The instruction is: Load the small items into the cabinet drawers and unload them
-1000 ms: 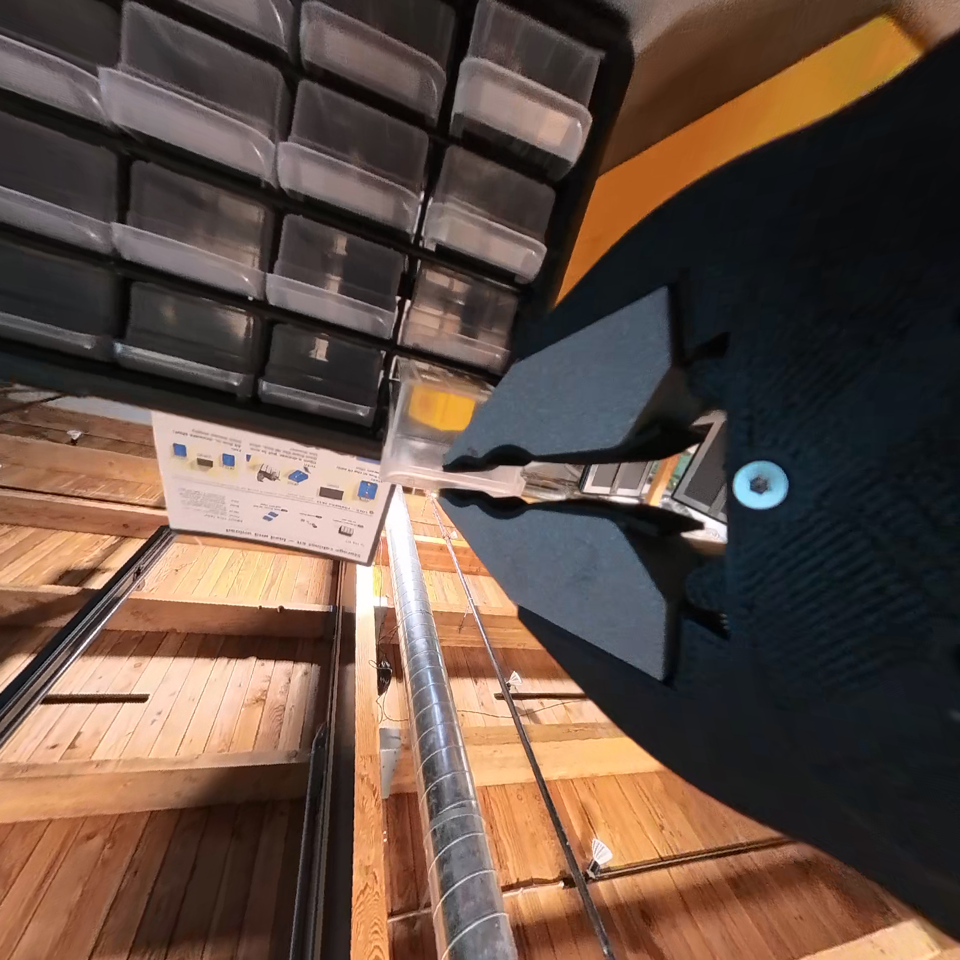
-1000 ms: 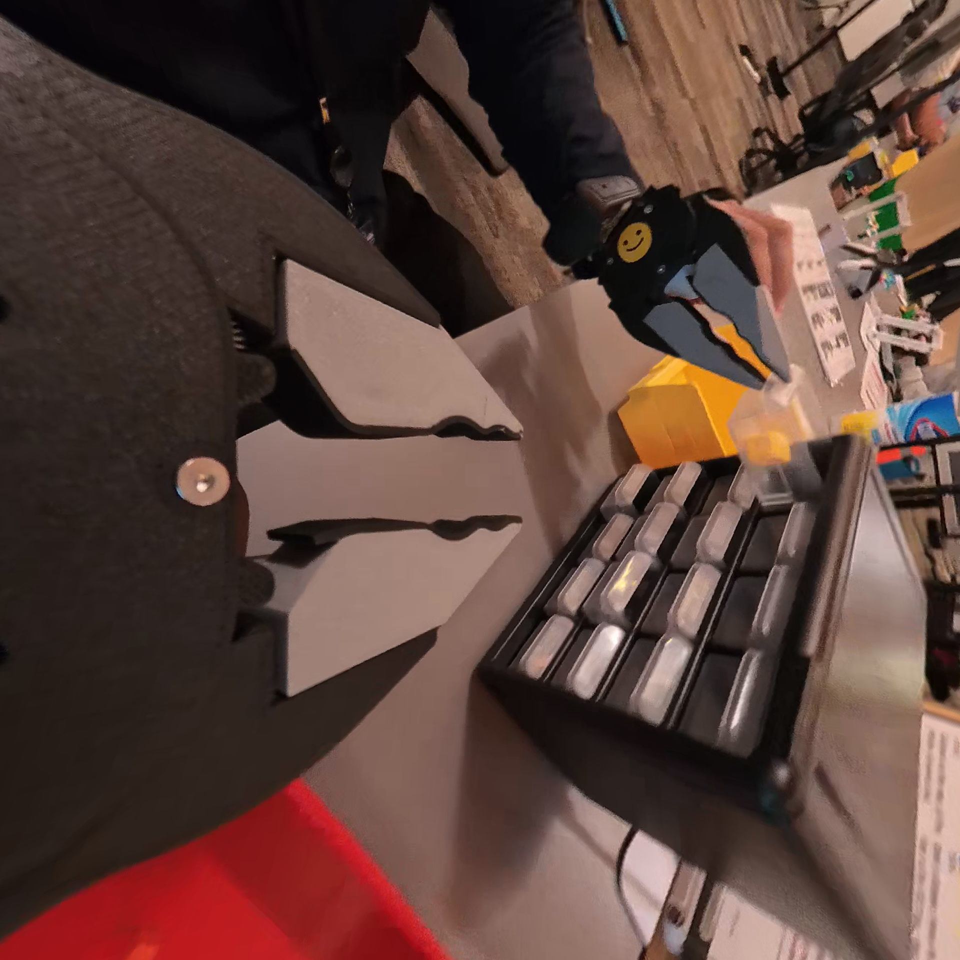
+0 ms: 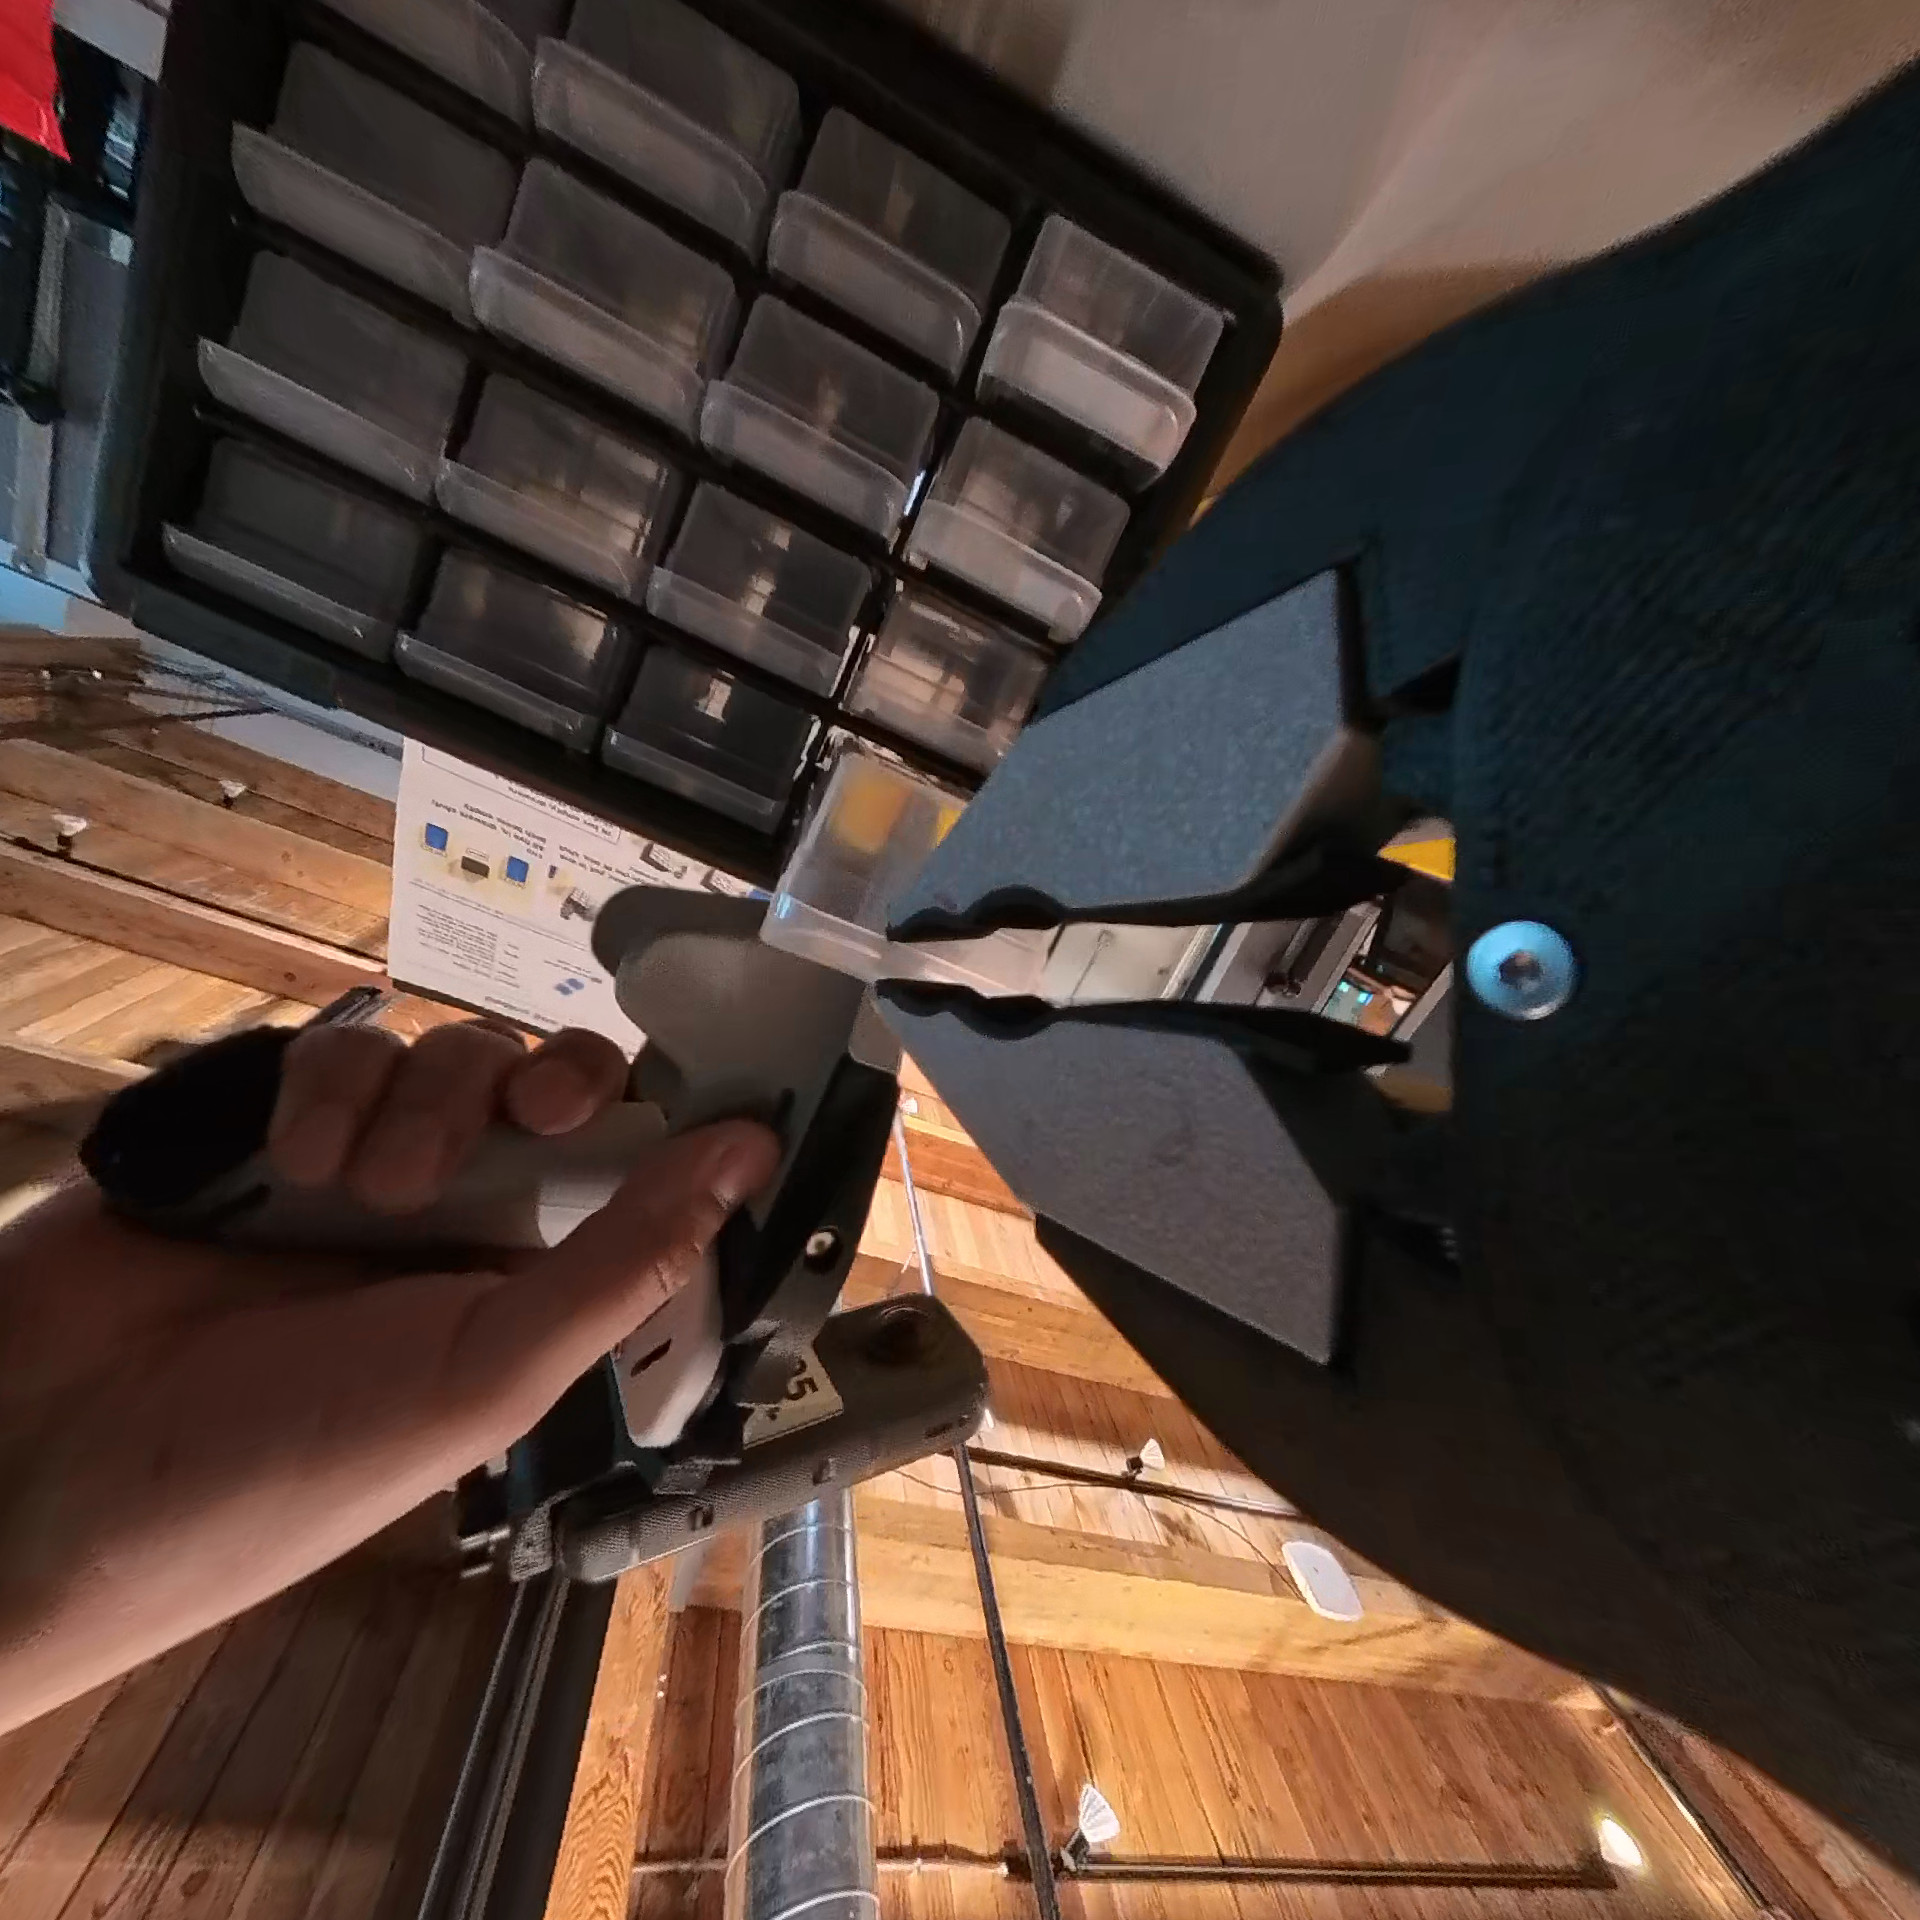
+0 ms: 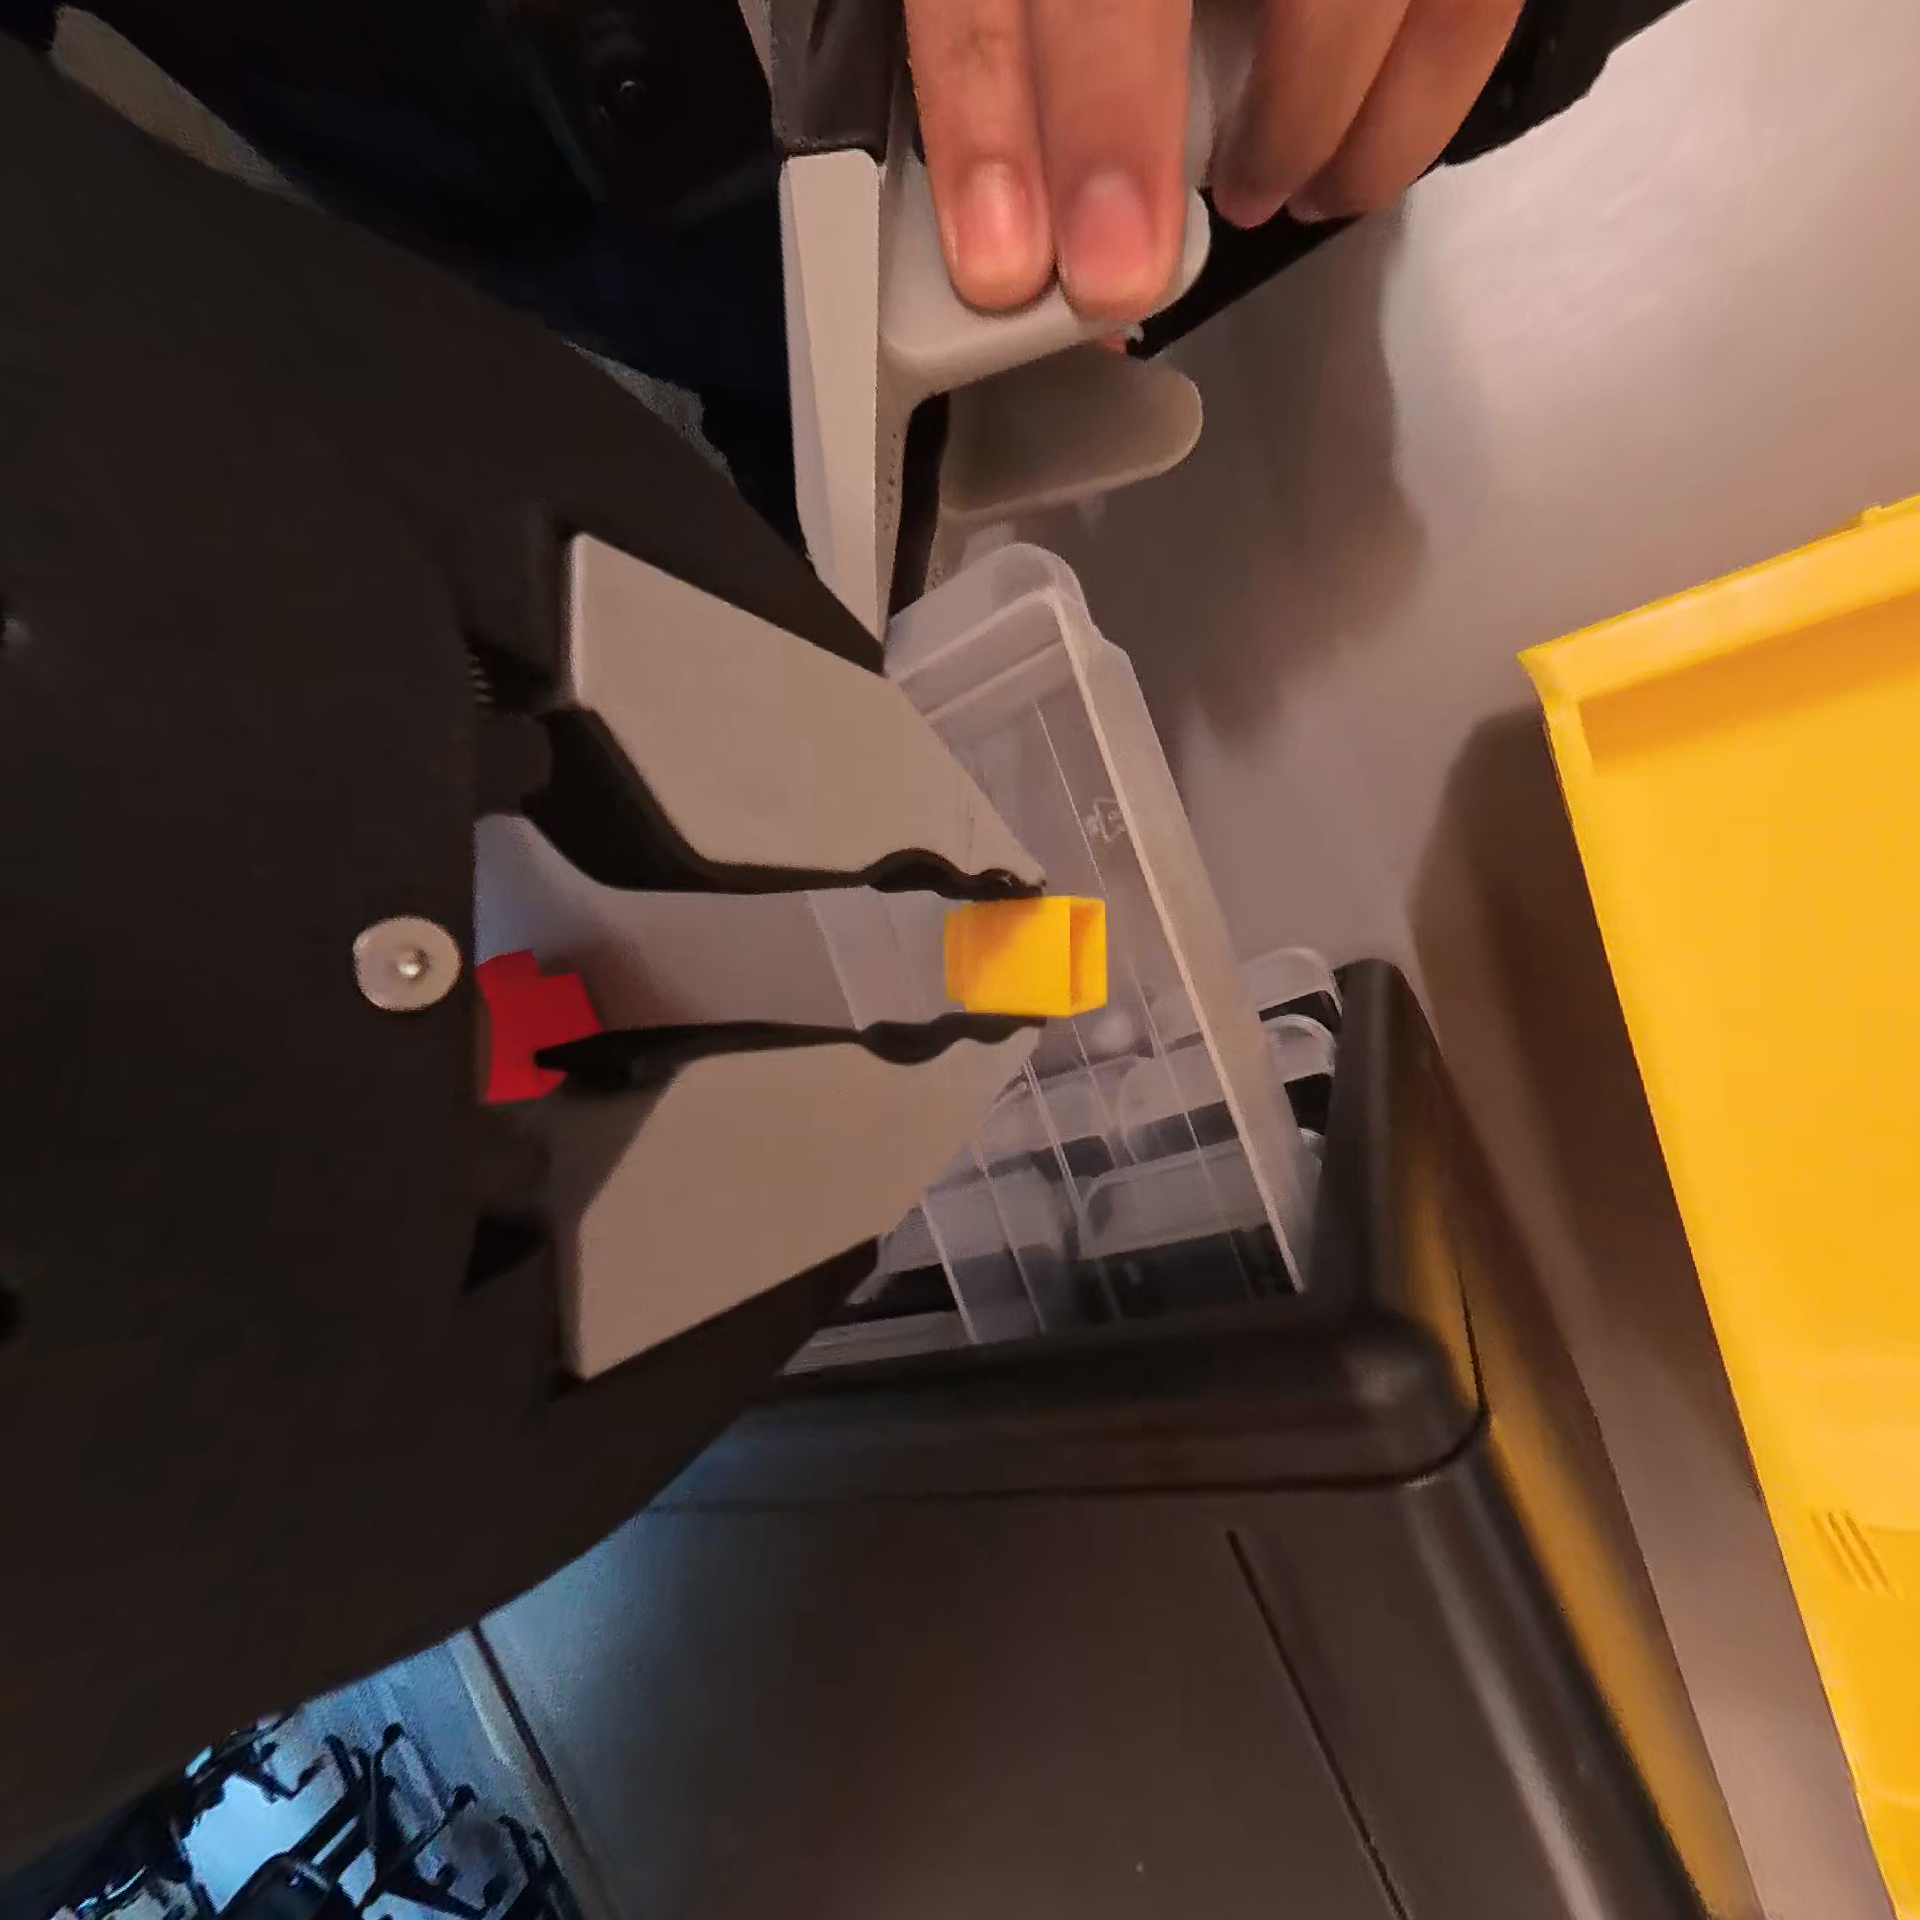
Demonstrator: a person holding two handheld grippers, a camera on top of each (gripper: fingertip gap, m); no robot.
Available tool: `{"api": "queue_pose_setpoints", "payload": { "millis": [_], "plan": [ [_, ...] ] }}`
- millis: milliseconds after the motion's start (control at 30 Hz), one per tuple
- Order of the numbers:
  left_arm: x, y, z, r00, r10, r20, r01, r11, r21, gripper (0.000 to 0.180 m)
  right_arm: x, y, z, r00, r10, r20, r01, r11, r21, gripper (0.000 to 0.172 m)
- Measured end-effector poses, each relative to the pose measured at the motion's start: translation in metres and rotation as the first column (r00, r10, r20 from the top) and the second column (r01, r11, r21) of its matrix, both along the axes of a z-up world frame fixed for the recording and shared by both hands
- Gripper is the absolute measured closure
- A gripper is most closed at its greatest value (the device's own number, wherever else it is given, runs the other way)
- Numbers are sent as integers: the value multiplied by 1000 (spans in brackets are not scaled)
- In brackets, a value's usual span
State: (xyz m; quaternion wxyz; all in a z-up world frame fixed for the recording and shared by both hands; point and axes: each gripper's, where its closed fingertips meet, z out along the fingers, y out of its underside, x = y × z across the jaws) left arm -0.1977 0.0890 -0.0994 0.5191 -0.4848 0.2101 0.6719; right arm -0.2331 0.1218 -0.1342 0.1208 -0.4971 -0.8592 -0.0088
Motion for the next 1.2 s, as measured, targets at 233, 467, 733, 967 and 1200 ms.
{"api": "queue_pose_setpoints", "payload": {
  "millis": [233,467,733,967,1200],
  "plan": [
    [-3,4,1,1000,-5,10,5,1000,-11,176,-6,0,37,983,15,-181,-27,998,-64,153],
    [-35,34,3,999,26,44,-23,997,-78,175,33,27,107,881,-64,-470,-16,986,-165,154],
    [-79,73,3,993,106,58,-97,985,-140,176,137,97,102,807,-238,-540,113,960,-255,154],
    [-79,72,1,985,106,139,-88,988,-130,177,230,169,41,760,-461,-458,302,875,-379,154],
    [-50,47,-6,899,-5,439,59,992,-111,174,276,230,-4,661,-638,-395,441,756,-484,154]
  ]
}}
